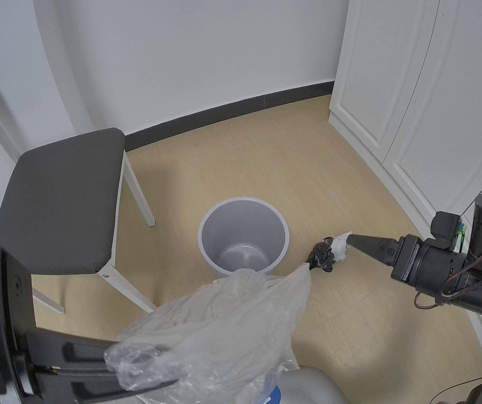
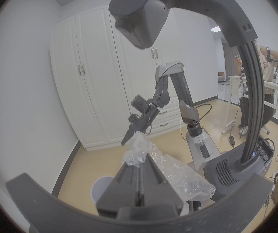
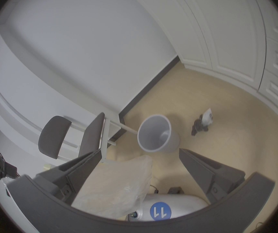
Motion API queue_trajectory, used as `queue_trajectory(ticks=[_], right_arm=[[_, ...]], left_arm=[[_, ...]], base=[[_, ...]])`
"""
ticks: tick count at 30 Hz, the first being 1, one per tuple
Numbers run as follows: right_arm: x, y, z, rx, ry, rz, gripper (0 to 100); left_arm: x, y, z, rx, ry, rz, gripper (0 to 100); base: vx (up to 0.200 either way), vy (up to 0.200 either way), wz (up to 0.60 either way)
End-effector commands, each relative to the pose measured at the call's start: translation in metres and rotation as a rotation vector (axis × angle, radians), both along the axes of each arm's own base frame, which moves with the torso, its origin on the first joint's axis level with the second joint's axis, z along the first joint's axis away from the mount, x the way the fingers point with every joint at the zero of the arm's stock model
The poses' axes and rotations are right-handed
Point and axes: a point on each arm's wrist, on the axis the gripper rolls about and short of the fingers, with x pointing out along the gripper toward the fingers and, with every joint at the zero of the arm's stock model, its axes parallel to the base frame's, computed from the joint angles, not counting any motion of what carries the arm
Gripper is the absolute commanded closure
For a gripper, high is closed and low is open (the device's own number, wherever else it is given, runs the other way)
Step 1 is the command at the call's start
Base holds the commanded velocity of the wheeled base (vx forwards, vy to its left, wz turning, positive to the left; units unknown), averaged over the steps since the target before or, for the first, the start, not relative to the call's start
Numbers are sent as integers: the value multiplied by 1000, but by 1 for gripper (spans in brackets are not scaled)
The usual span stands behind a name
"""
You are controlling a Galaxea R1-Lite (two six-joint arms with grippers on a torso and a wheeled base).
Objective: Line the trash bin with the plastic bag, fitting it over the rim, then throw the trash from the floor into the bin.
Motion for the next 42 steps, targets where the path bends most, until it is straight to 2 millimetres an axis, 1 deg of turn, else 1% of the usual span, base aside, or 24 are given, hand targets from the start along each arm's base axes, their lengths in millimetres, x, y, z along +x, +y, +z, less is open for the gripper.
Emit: queue_trajectory(ticks=[1,6,9,14,18,21,22,25,26,28,31,35,40,42], right_arm=[[12,7,-19,-20,83,11,0],[10,6,-18,43,125,89,0],[10,7,-19,54,136,104,0],[8,6,-29,28,168,114,0],[-3,1,-39,-20,184,196,0],[-14,-7,-44,-78,158,258,0],[-21,-11,-46,-104,141,298,0],[-28,-16,-47,-122,117,339,0],[-28,-16,-42,-110,94,341,0],[-22,-17,-35,-93,70,310,0],[-5,-23,-19,-26,49,202,0],[11,-19,-4,92,73,94,0],[34,-6,-7,102,109,24,0],[37,-5,-8,100,113,24,0]], left_arm=[[-3,-3,2,-10,-11,-28,100],[-6,-4,3,-12,-15,-49,100],[-7,-4,3,-12,-15,-56,100],[-9,-5,3,-16,-17,-75,100],[-9,-6,5,-33,-23,-73,100],[-9,-5,5,-35,-23,-73,100],[-9,-5,5,-35,-23,-73,100],[-9,-5,6,-39,-25,-73,100],[-9,-5,6,-42,-26,-73,100],[-9,-5,6,-42,-26,-73,100],[-9,-5,6,-41,-25,-76,100],[-9,-7,6,-38,-24,-79,100],[-12,-11,9,-49,-29,-103,100],[-12,-12,9,-50,-27,-104,100]], base=[[0,0,0],[0,0,0],[0,0,0],[0,0,0],[0,0,0],[0,0,0],[0,0,0],[0,0,0],[0,0,0],[0,0,0],[0,0,0],[0,0,0],[0,0,0],[0,0,0]])
